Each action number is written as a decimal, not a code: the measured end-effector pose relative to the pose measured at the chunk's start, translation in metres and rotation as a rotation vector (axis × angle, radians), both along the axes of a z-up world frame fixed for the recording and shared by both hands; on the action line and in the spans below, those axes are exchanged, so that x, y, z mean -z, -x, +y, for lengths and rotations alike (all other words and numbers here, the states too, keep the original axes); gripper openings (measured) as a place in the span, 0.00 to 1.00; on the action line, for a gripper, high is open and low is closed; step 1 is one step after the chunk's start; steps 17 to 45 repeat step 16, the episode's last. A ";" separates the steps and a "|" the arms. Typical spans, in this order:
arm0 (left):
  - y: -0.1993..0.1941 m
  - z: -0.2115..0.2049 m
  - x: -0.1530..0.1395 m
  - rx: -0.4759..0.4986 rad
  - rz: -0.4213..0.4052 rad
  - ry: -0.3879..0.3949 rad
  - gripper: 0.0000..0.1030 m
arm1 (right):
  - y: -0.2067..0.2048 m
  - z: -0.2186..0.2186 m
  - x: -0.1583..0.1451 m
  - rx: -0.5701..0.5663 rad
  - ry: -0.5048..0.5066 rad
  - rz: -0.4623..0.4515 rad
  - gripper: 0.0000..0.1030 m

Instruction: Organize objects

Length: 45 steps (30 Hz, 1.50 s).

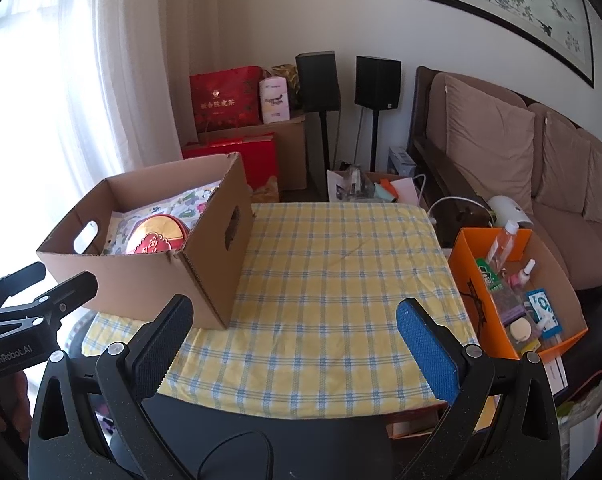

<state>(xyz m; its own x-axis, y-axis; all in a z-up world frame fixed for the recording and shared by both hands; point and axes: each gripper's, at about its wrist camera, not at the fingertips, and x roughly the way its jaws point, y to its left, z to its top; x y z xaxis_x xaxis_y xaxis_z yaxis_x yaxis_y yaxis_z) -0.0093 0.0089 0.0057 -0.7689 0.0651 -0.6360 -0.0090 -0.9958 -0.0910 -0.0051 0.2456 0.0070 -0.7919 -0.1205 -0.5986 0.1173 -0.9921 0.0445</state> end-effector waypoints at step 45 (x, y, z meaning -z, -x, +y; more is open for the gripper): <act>-0.001 0.002 -0.004 -0.001 0.012 0.014 1.00 | 0.000 0.000 0.000 -0.001 0.001 0.000 1.00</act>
